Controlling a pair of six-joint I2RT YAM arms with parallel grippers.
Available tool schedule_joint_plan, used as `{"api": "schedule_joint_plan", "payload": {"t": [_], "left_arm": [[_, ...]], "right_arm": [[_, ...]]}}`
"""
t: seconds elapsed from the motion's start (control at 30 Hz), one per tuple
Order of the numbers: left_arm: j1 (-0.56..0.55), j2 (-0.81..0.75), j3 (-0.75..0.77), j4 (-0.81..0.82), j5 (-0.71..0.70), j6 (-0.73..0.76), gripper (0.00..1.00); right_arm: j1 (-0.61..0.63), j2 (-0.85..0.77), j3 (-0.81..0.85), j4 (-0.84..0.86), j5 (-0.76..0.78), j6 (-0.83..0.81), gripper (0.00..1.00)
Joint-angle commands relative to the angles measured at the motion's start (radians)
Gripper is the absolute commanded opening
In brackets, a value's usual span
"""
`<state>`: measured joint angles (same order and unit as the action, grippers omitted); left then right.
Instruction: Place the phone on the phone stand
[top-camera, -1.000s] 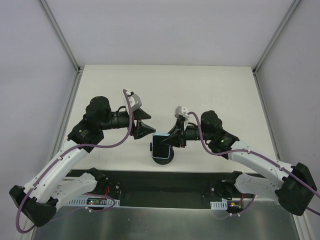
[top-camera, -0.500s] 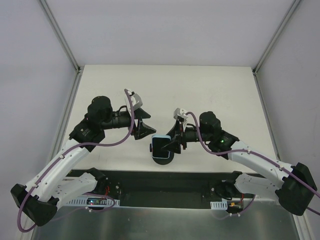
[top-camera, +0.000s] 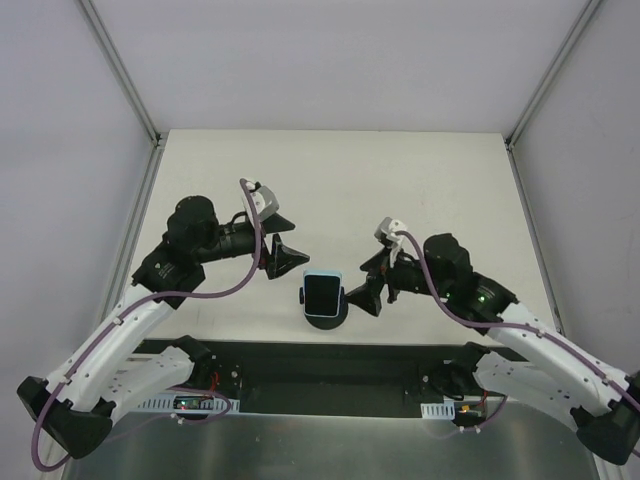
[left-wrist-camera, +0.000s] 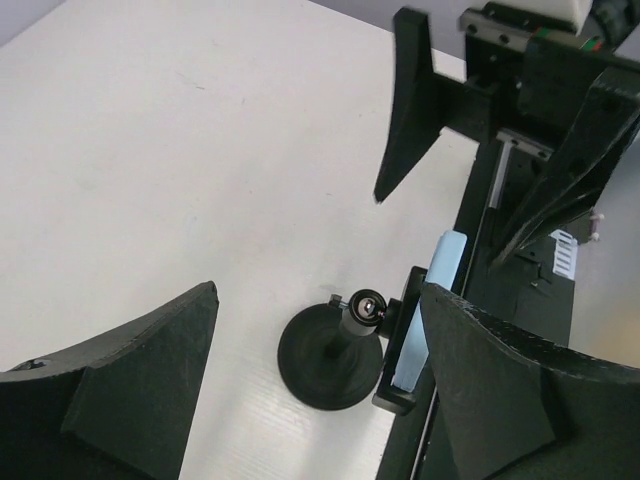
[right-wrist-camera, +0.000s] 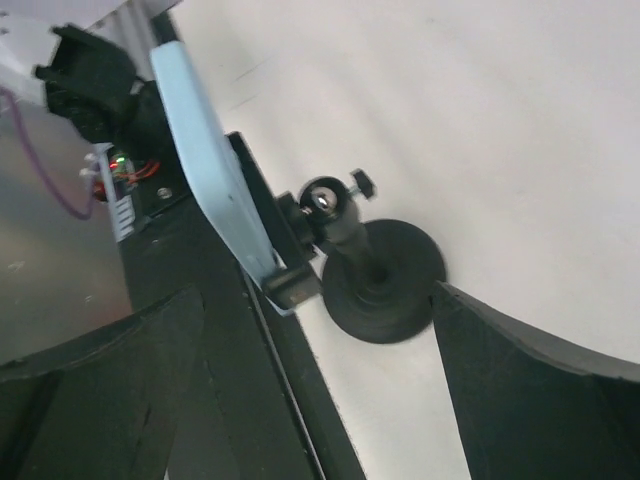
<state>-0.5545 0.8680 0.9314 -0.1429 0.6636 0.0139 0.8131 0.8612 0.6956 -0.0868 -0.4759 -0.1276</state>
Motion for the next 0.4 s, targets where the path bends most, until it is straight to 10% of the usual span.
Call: {"api": "schedule_joint_plan", "payload": {"t": [0.0, 0.37], "left_arm": [[0.01, -0.053, -0.017, 0.037, -0.085, 0.017, 0.81], [0.011, -0.254, -0.063, 0.121, -0.292, 0.018, 0.85]], "right_arm": [[-0.005, -0.173, 0.061, -0.233, 0.328, -0.001, 0.97], [-0.006, -0.624, 0.088, -0.47, 0.828, 0.046, 0.97]]}}
